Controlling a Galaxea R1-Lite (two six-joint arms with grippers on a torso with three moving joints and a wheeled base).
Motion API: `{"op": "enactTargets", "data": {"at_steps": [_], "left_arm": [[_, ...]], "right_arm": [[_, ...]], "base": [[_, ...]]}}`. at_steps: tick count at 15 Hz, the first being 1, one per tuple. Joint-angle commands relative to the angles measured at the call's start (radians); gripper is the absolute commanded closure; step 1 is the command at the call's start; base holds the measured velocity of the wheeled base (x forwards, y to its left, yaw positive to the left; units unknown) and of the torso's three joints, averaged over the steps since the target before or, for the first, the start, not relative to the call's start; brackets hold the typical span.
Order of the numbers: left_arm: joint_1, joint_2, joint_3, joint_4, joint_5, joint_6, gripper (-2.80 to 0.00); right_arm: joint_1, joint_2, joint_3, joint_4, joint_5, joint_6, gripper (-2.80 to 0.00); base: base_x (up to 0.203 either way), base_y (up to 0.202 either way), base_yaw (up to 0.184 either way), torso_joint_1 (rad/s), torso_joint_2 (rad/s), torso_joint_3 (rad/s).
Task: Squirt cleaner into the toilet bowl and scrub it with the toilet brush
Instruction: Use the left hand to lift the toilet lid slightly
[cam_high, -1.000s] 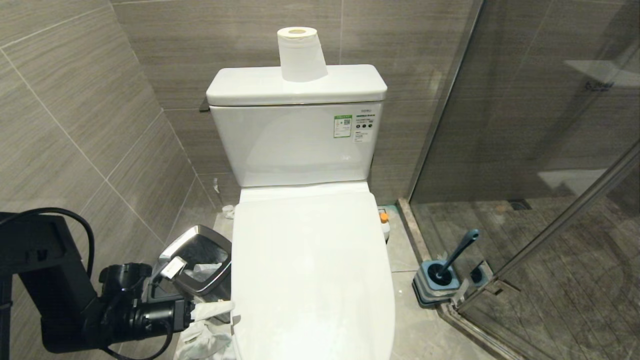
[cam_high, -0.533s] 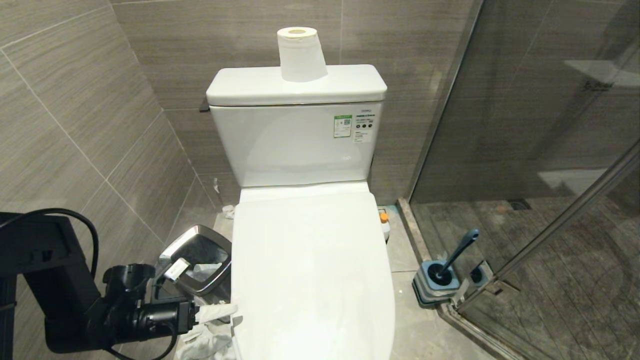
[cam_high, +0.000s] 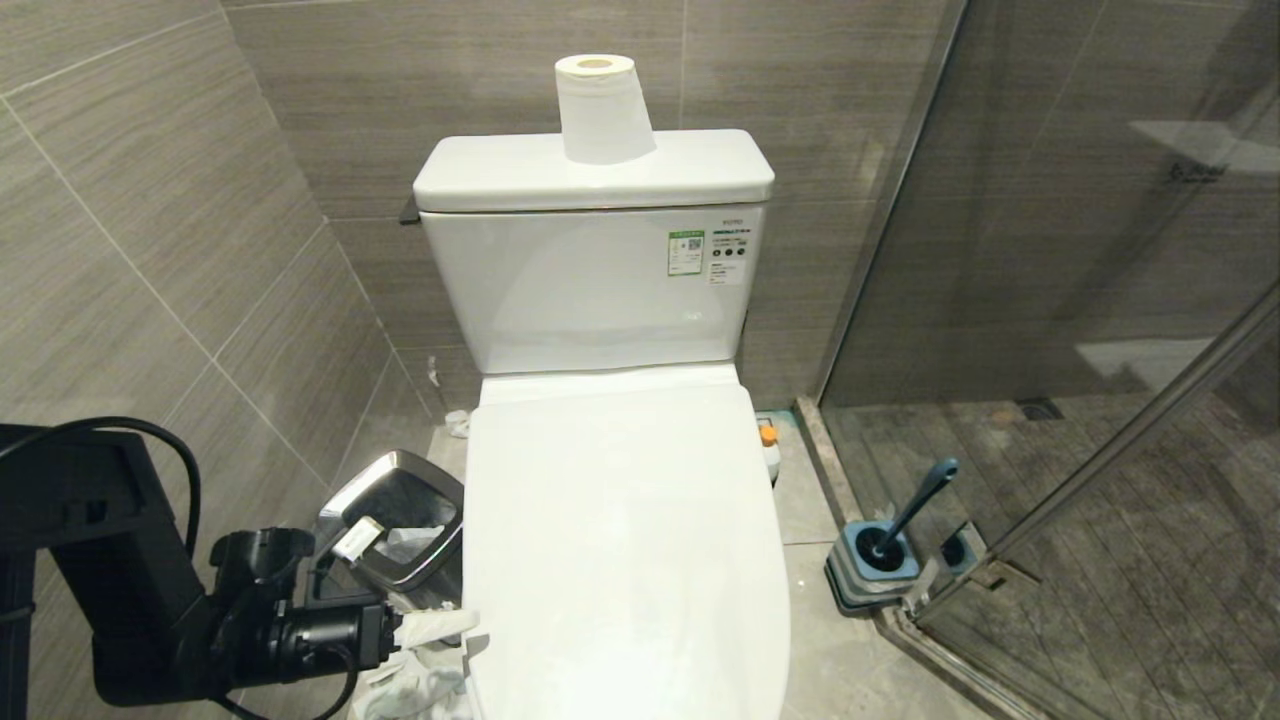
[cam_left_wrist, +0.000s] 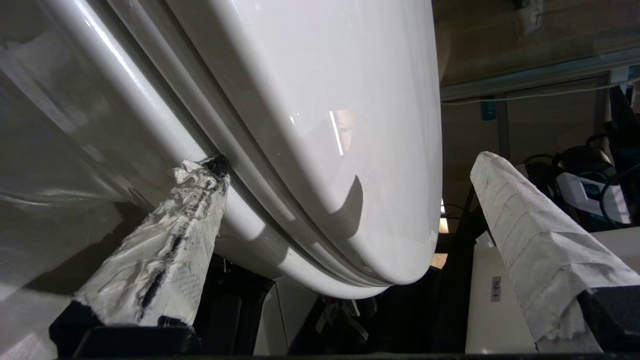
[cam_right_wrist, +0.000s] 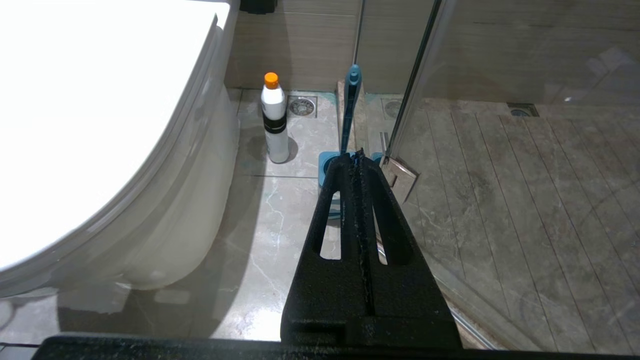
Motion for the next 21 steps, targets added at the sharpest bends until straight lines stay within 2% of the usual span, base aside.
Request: {"op": "enactTargets", "data": {"at_steps": [1,7,11,21], "left_arm": [[-0.009,0.003,0.0,-0.004,0.003,0.003,-2.8],[-0.03,0.01,-0.006,-0.007,0.084,0.027,-2.8],[-0.038,0.007,0.0,-0.005,0.08,0.027,-2.8],[-0.044,-0.019,0.002,0.005,0.012,0.009,-2.8]], "right_arm": [[0.0,0.002,0.0,0.0,0.0,0.0,0.0],[0.0,0.002,0.0,0.0,0.0,0.0,0.0],[0.0,0.002,0.0,0.0,0.0,0.0,0.0],[0.0,0.002,0.0,0.0,0.0,0.0,0.0]], "base": [[0.0,0.0,0.0,0.0,0.0,0.0],[0.0,0.0,0.0,0.0,0.0,0.0],[0.0,0.0,0.0,0.0,0.0,0.0],[0.0,0.0,0.0,0.0,0.0,0.0]]}}
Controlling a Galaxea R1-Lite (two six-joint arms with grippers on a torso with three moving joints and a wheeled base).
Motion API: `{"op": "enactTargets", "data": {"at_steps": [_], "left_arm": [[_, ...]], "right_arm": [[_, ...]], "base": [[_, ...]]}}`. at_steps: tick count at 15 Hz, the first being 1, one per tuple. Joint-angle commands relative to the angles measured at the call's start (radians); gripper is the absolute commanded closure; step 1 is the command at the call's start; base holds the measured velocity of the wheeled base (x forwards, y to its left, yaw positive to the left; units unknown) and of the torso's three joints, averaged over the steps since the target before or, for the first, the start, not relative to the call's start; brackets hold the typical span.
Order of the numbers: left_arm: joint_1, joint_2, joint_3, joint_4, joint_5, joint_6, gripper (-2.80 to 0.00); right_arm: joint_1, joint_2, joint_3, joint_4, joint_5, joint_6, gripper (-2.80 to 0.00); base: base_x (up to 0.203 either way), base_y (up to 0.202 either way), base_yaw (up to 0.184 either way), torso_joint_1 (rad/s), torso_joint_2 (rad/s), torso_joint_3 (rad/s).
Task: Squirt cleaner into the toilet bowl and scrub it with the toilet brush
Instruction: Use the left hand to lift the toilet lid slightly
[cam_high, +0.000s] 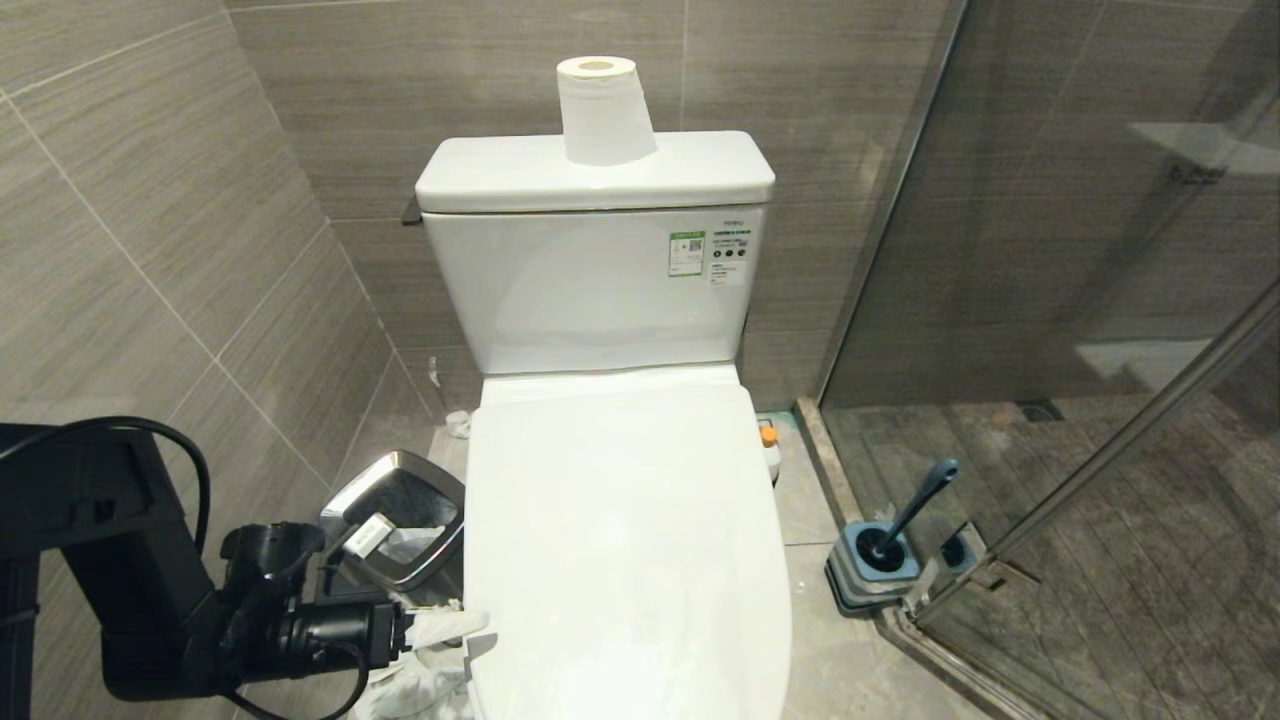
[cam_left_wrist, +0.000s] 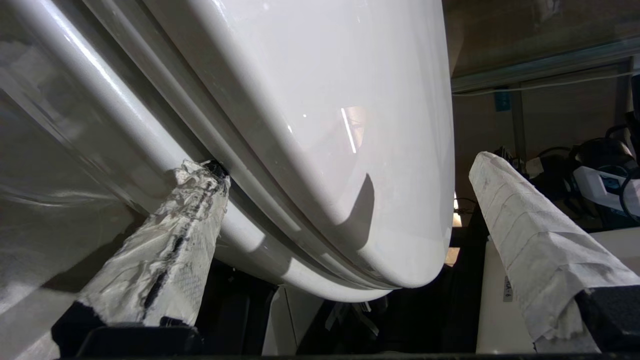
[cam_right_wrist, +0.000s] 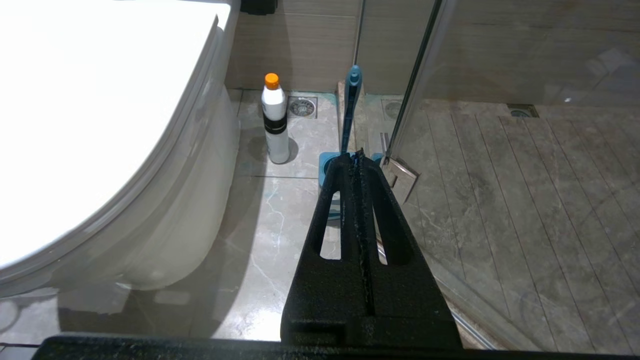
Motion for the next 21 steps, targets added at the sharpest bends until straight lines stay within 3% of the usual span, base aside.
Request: {"op": "enactTargets", "data": {"at_steps": [1,7,19,20,21], "left_arm": [[0.002,-0.004,0.0,-0.006,-0.01,0.004,-2.8],[0.023,0.008,-0.027,-0.016,0.053,0.006,-2.8],[0.109,0.025,-0.071,-0.007,0.056,0.001,-2.8],[0.112,0.025,-0.071,-0.007,0.056,0.003,-2.54],[0.114,0.025,-0.071,-0.007,0.058,0.003,0.0]], "right_arm": [[0.0,0.002,0.0,0.0,0.0,0.0,0.0],[0.0,0.002,0.0,0.0,0.0,0.0,0.0],[0.0,0.002,0.0,0.0,0.0,0.0,0.0],[0.0,0.002,0.0,0.0,0.001,0.0,0.0],[0.0,0.002,0.0,0.0,-0.001,0.0,0.0]], "base": [[0.0,0.0,0.0,0.0,0.0,0.0],[0.0,0.0,0.0,0.0,0.0,0.0],[0.0,0.0,0.0,0.0,0.0,0.0],[0.0,0.0,0.0,0.0,0.0,0.0],[0.0,0.0,0.0,0.0,0.0,0.0]]}}
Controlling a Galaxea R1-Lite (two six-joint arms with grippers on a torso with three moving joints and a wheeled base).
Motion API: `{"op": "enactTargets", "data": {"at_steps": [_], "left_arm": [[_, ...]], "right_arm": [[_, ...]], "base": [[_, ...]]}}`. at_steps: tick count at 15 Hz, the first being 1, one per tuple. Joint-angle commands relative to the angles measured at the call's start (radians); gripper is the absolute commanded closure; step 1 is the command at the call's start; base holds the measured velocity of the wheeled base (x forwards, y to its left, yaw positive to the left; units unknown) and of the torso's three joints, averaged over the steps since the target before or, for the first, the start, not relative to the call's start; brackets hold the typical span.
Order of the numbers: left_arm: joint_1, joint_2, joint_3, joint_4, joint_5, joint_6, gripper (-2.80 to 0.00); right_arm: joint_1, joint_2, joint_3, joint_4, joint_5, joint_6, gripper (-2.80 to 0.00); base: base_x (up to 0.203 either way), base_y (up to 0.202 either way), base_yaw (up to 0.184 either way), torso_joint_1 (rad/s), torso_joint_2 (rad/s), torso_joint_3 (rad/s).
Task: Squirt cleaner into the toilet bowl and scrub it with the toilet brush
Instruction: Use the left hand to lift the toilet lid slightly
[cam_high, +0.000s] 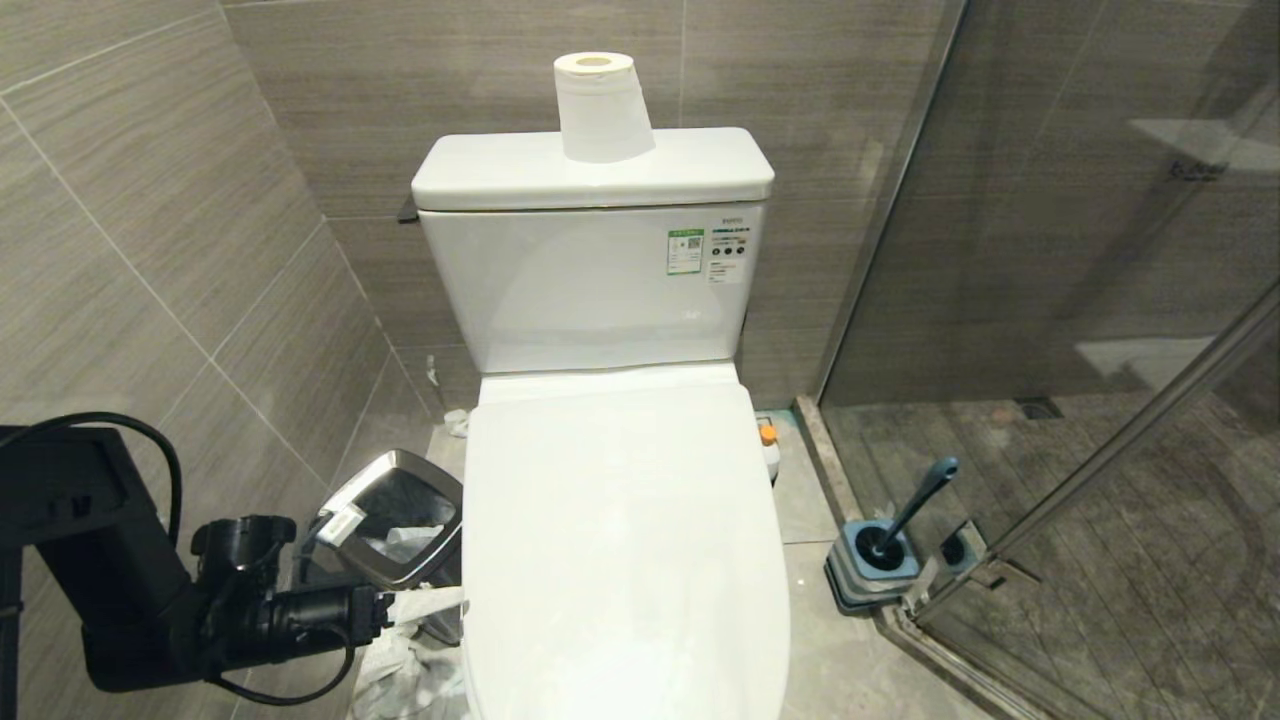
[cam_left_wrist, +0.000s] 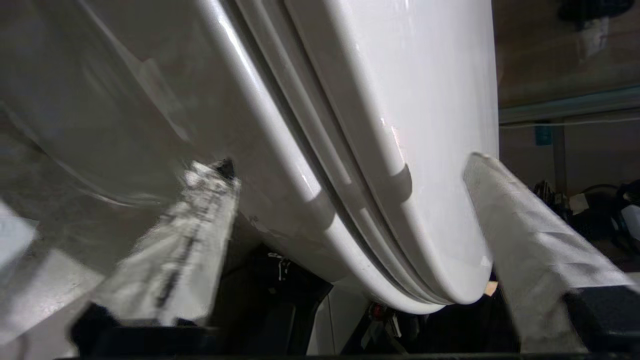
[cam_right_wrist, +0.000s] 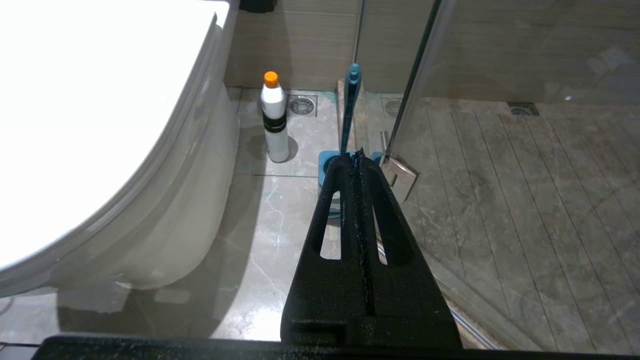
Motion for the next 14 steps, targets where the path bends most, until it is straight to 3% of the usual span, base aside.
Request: {"op": "enactTargets", "data": {"at_steps": [1,7,14], "left_arm": [[0.004,0.001,-0.001,-0.005,-0.007,-0.002,0.0],[0.013,0.014,-0.049,-0.007,-0.008,-0.027,0.0],[0.107,0.081,-0.13,-0.047,0.011,-0.03,0.0]], "right_arm": [[0.0,0.002,0.0,0.0,0.001,0.0,0.0],[0.0,0.002,0.0,0.0,0.001,0.0,0.0],[0.0,0.002,0.0,0.0,0.001,0.0,0.0]], "base": [[0.0,0.0,0.0,0.0,0.0,0.0],[0.0,0.0,0.0,0.0,0.0,0.0],[0.0,0.0,0.0,0.0,0.0,0.0]]}}
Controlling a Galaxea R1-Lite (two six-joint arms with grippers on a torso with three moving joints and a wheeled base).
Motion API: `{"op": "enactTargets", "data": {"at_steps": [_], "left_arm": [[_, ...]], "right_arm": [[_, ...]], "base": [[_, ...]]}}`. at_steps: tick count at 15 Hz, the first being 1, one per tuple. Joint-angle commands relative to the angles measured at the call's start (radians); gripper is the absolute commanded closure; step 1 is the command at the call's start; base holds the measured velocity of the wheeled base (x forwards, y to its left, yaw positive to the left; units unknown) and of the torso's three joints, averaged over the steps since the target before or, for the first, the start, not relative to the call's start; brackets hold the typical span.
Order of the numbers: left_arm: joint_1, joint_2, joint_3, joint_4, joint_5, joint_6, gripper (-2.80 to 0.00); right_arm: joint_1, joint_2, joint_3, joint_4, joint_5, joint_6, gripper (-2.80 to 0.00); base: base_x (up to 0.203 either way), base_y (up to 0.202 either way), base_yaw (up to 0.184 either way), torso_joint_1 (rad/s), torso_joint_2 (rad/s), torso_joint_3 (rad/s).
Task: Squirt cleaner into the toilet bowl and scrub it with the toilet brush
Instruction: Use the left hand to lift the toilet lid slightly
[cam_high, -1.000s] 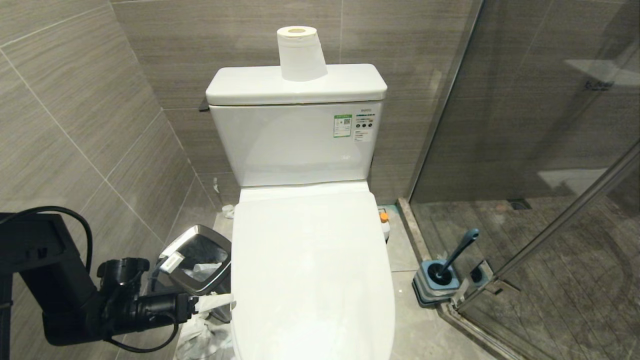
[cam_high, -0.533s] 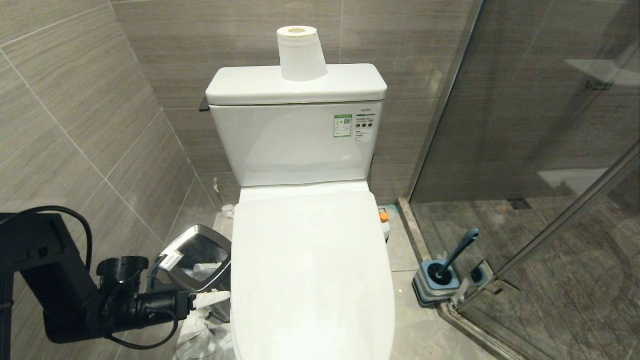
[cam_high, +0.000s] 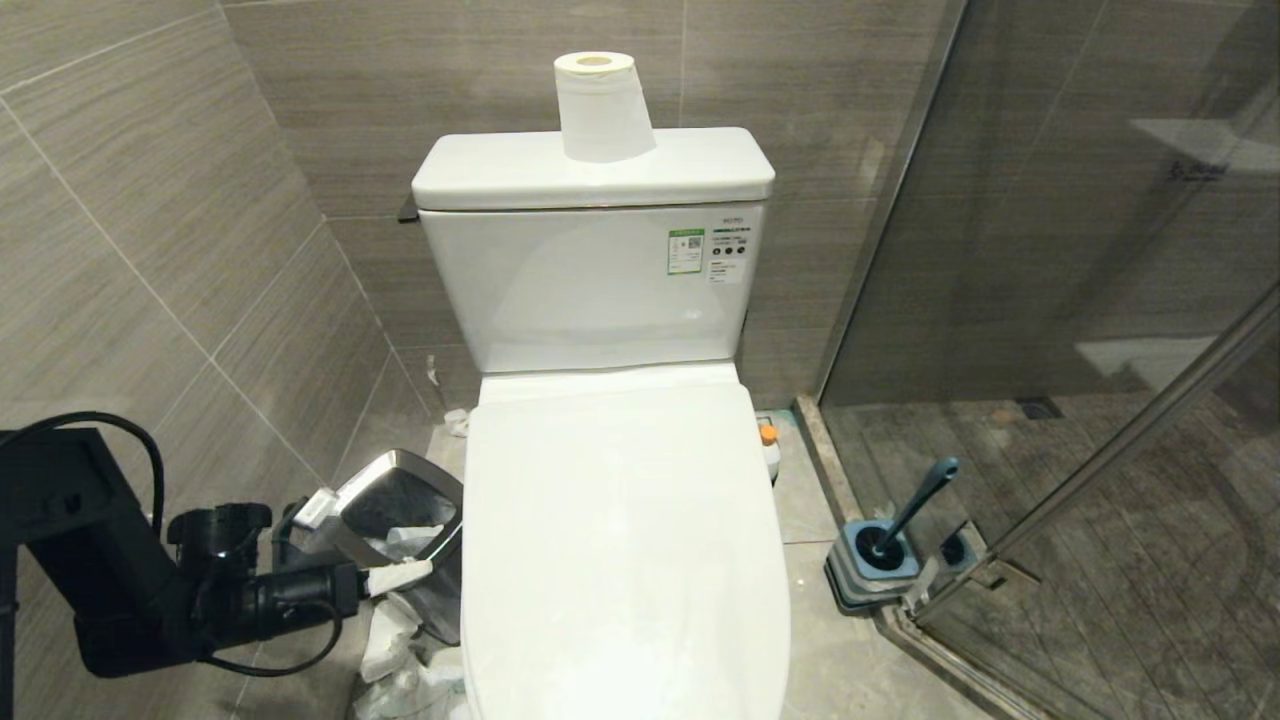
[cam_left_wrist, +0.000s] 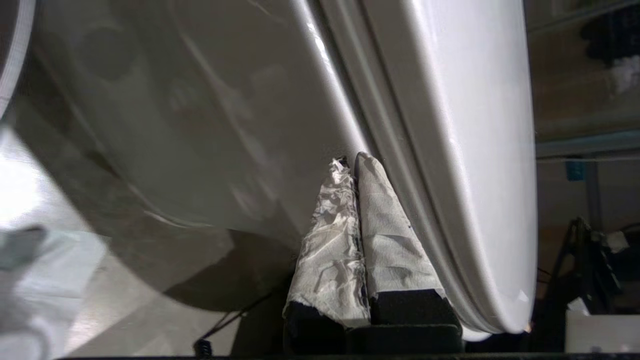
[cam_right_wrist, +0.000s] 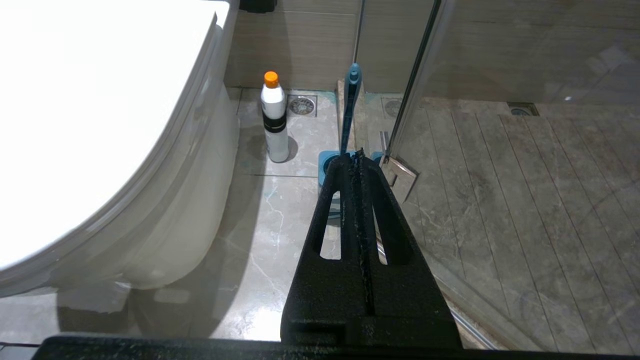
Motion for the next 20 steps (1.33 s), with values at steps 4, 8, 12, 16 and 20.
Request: {"op": "enactTargets", "data": {"at_steps": [4,8,12,16,20], "left_arm": [[0.066,0.064,-0.061,-0.088,-0.003,-0.072,0.0],[0.071,0.031,-0.055,-0.078,-0.005,-0.128,0.0],[0.071,0.009,-0.048,-0.064,-0.012,-0.165,0.0],[0.077,0.006,-0.048,-0.063,-0.01,-0.165,0.0],[0.082,-0.021,-0.042,-0.064,-0.041,-0.165,0.0]], "right_arm": [[0.0,0.002,0.0,0.0,0.0,0.0,0.0],[0.0,0.002,0.0,0.0,0.0,0.0,0.0],[0.0,0.002,0.0,0.0,0.0,0.0,0.0],[0.0,0.002,0.0,0.0,0.0,0.0,0.0],[0.0,0.002,0.0,0.0,0.0,0.0,0.0]], "base": [[0.0,0.0,0.0,0.0,0.0,0.0],[0.0,0.0,0.0,0.0,0.0,0.0],[0.0,0.0,0.0,0.002,0.0,-0.096],[0.0,0.0,0.0,0.002,0.0,-0.156],[0.0,0.0,0.0,0.001,0.0,-0.019]]}}
